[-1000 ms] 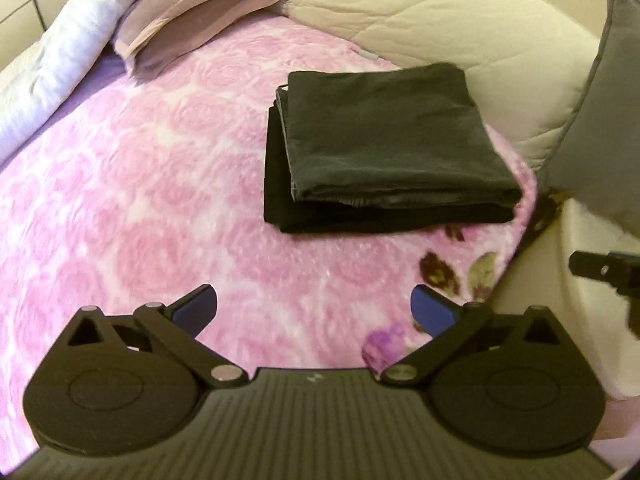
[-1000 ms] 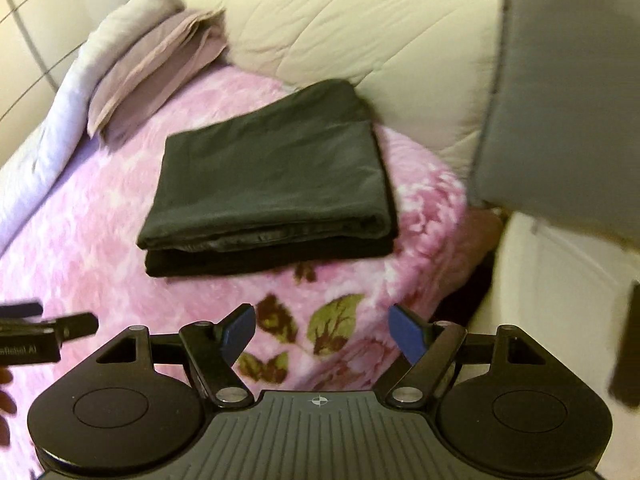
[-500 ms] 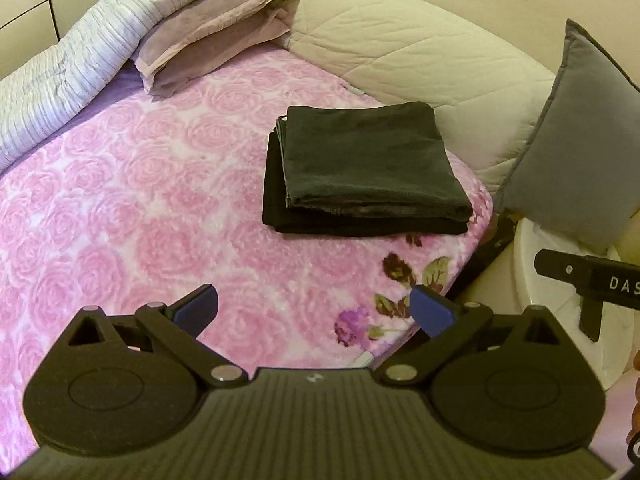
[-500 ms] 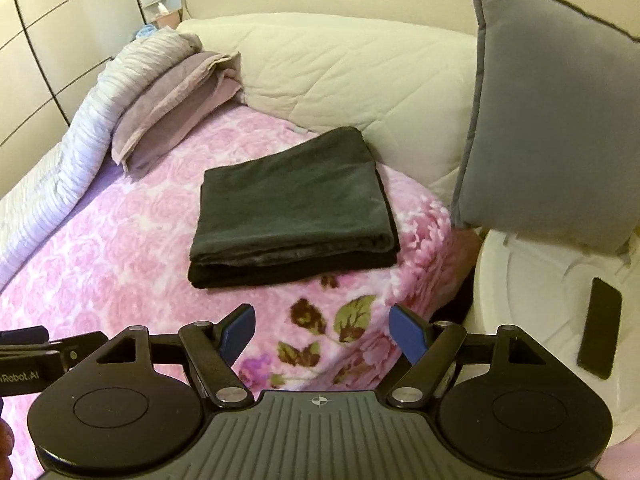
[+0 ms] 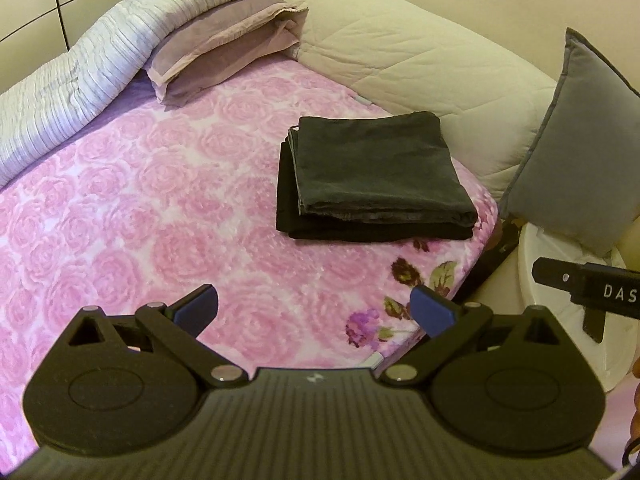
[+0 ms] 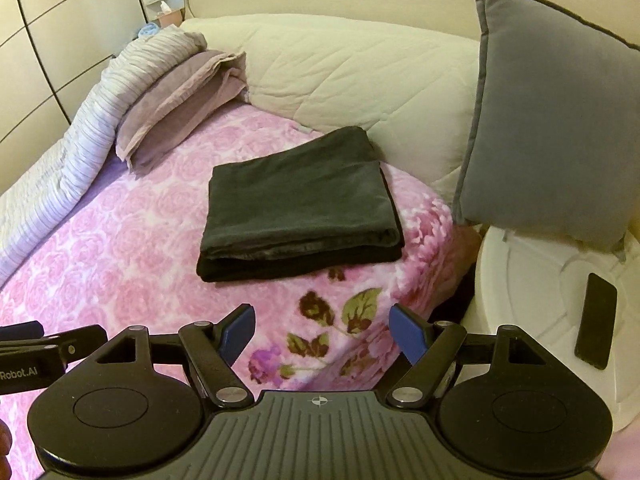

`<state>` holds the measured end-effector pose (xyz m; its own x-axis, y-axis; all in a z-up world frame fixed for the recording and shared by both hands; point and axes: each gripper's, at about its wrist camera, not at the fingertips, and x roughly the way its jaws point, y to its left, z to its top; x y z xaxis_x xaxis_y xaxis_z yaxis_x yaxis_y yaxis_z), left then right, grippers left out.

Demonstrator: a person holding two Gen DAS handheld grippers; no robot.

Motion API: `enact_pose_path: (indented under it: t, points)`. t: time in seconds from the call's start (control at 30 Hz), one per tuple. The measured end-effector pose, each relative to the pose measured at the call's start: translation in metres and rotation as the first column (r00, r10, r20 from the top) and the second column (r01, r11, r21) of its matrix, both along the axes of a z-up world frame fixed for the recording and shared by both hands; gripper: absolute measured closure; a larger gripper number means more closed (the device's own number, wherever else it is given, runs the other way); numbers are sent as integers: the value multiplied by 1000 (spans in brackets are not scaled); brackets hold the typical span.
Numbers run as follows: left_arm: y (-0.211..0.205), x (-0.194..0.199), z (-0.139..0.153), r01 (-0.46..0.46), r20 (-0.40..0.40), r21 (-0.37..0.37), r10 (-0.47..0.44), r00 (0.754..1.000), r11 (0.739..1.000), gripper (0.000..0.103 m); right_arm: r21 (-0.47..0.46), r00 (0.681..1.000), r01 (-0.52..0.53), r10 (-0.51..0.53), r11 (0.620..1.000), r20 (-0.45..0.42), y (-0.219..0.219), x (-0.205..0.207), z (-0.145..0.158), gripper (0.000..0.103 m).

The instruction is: Fold clothes

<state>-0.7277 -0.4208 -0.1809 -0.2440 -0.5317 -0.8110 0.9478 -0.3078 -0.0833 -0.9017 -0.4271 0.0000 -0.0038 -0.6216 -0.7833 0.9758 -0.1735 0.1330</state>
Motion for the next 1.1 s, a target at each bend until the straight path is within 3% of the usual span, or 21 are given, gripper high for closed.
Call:
enact_pose_path:
  t: [1.1]
  points:
    - [-4,-10,-1,49,26,-27,-48,999,998,2,36,999,-15,17,999,-43,-10,10,-2,26]
